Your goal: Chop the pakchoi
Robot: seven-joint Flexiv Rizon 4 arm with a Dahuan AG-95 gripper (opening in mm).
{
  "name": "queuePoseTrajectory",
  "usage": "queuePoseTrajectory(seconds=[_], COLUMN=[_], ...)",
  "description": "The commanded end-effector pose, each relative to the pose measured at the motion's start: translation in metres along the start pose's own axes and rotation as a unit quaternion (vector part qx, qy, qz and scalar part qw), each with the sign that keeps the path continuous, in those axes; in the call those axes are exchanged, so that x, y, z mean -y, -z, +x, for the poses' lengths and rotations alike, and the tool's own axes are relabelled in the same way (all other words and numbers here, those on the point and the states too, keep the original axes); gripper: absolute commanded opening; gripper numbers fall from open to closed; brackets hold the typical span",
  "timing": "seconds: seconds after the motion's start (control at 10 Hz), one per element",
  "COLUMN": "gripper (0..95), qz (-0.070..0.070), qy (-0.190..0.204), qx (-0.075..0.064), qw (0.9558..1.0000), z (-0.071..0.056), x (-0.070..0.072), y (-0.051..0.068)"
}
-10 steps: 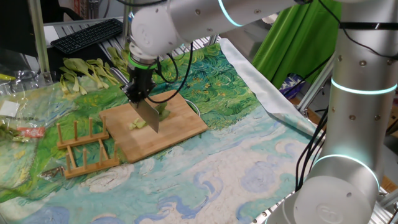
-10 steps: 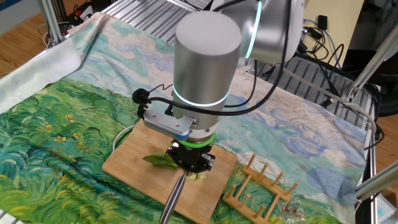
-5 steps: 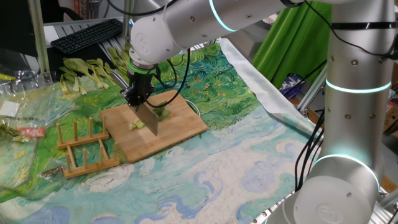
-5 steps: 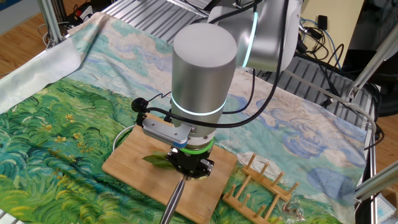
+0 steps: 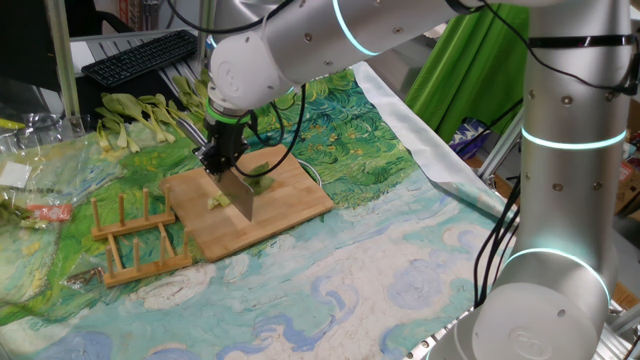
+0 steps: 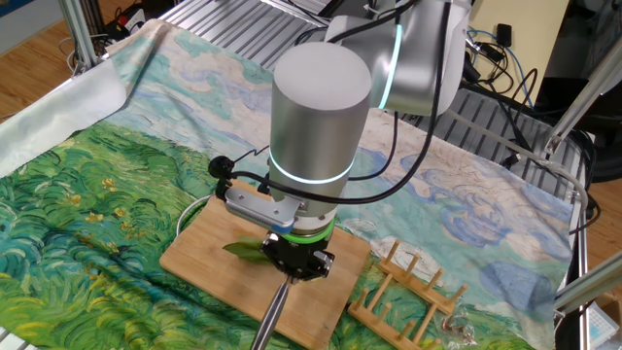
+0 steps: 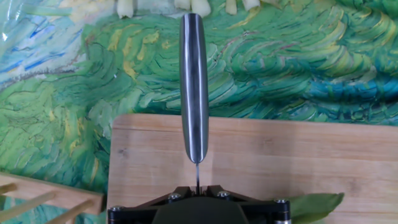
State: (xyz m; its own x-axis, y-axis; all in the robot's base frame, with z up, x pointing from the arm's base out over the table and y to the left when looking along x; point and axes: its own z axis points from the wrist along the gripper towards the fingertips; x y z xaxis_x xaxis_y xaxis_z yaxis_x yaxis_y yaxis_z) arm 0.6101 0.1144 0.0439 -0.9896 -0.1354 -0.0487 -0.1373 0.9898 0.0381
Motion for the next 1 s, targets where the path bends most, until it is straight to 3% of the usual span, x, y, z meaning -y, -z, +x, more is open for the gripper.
queuePoseTrajectory(seconds=[0.1,0.4,1.0], gripper=[0.0,0.0,0.0], qz=[0.001,0.003,-0.001], qy=[-0.001,0.0,-0.002], qx=[0.003,0.007,0.009], qw=[1.0,1.0,1.0], z=[0.0004,-0.0008,0.0008], x=[-0.0017,-0.0024,-0.0016], y=[-0.0088,-0.0154,-0.0073])
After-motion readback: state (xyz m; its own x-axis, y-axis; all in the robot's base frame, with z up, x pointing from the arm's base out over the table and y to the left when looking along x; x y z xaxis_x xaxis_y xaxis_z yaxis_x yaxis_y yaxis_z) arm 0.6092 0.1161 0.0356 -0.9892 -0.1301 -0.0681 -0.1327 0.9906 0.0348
